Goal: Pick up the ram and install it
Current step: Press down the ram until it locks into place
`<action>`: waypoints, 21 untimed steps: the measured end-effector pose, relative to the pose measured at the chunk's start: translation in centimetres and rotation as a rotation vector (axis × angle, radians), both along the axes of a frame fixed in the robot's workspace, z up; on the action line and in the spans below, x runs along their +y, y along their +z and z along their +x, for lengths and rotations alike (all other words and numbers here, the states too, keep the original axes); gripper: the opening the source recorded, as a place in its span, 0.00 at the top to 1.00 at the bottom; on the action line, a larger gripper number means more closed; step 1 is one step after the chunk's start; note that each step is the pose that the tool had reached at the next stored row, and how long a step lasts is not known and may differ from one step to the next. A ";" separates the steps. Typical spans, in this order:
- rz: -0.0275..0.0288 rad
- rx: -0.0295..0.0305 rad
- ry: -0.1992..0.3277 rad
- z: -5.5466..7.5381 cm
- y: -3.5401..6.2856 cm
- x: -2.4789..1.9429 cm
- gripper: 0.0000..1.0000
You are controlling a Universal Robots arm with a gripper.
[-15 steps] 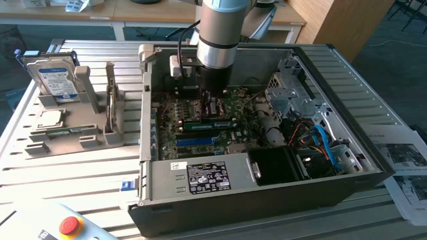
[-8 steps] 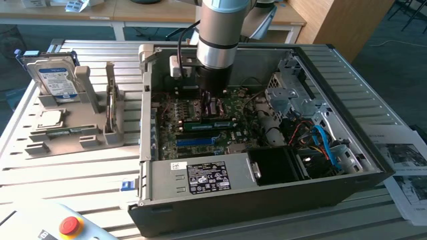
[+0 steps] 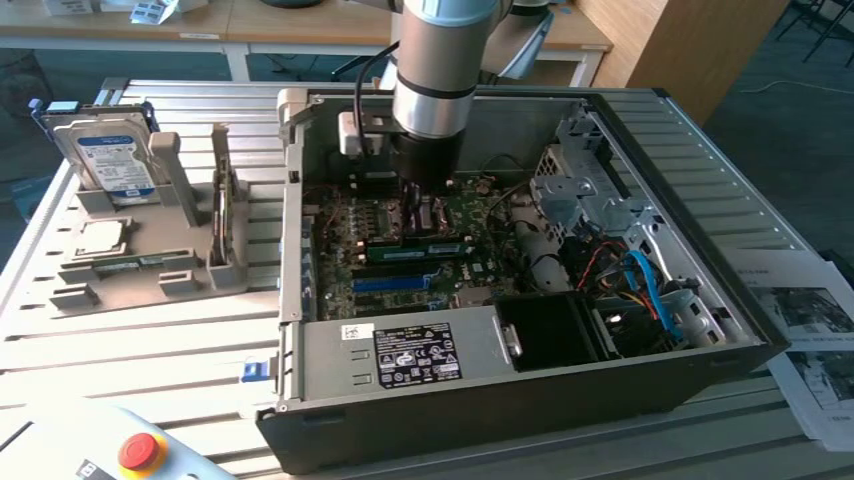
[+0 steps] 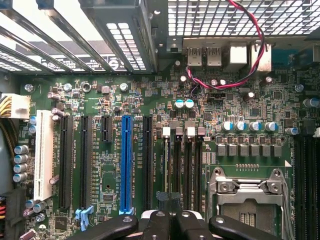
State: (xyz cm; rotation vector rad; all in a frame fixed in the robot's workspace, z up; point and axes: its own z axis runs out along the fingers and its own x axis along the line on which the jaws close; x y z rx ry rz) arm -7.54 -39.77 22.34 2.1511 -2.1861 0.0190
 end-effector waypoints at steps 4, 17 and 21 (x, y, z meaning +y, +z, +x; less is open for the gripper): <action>-0.0002 0.0001 0.000 0.0 -0.04 0.00 0.90; 0.0001 0.0000 0.000 -0.1 -0.13 0.00 0.90; 0.0000 0.0000 0.000 -0.1 -0.14 0.00 0.90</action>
